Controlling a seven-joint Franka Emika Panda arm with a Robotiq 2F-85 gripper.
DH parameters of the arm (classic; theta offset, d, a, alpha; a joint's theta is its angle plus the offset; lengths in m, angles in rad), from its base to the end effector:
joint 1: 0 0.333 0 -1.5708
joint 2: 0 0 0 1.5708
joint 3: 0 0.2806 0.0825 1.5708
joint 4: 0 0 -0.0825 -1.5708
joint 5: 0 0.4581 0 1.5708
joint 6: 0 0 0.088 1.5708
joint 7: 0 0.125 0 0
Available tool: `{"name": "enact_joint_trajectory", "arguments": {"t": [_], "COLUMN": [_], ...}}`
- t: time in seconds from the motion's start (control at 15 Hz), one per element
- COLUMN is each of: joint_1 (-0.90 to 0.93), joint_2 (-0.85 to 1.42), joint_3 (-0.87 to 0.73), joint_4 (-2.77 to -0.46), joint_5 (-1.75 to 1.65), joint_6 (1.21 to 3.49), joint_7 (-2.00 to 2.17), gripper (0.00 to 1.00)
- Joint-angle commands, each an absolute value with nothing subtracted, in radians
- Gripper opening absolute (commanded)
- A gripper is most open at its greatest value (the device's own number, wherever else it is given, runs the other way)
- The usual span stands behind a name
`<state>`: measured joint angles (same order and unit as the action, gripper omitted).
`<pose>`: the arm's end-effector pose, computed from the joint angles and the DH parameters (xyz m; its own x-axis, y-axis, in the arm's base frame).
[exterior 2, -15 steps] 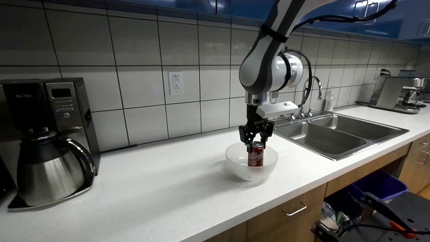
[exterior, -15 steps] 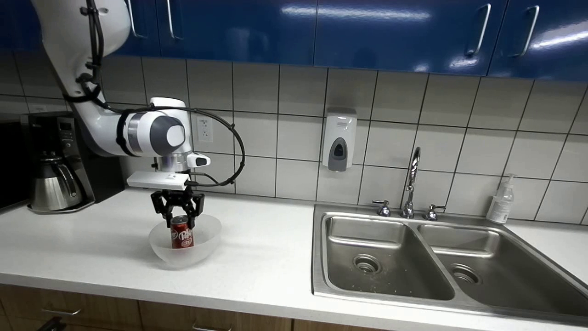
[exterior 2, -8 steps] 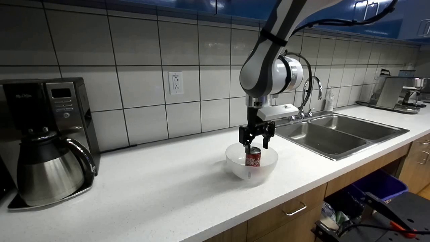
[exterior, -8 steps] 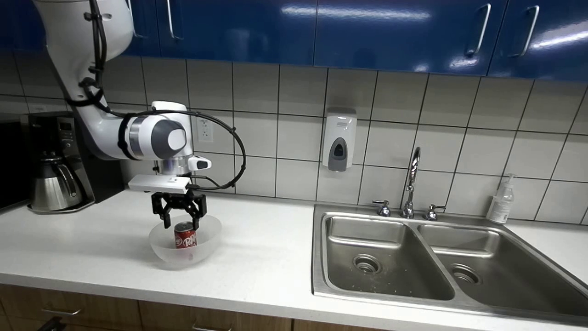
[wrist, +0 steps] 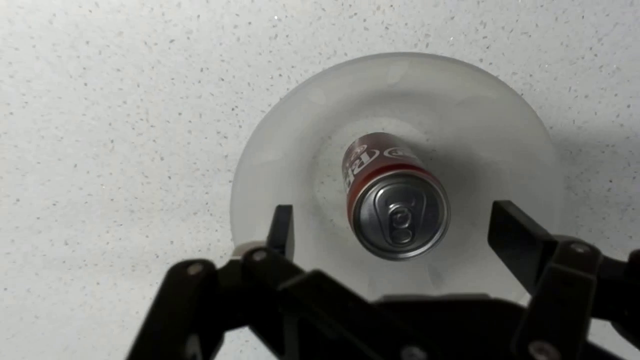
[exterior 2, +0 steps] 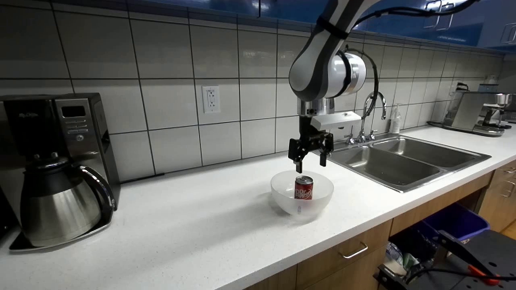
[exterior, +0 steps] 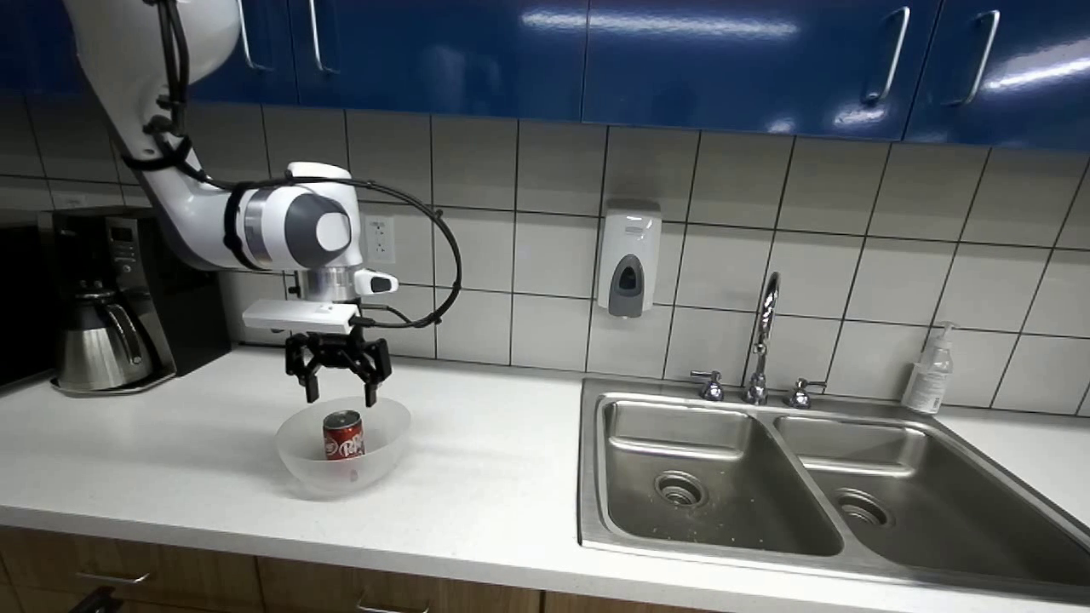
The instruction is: Place the soda can into the bowl
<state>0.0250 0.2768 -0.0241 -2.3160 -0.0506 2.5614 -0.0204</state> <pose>0.5494 -0.0002 0.1049 0.9974 0.0643 -0.0328 0.0653 -0.9973 0.0323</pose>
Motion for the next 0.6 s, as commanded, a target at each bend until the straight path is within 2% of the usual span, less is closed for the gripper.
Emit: {"name": "enact_joint_trajectory", "arguments": {"t": [0.0, 0.47, 0.53], "joint_1": [0.019, 0.022, 0.014], "joint_2": [0.139, -0.055, 0.031], "joint_3": [-0.033, -0.025, -0.025], "joint_4": [-2.353, -2.446, -2.393], "joint_5": [-0.066, -0.092, -0.067], "joint_6": [2.443, 2.247, 2.305], "joint_7": [0.006, 0.097, 0.045], "gripper": [1.00, 1.00, 1.00]}}
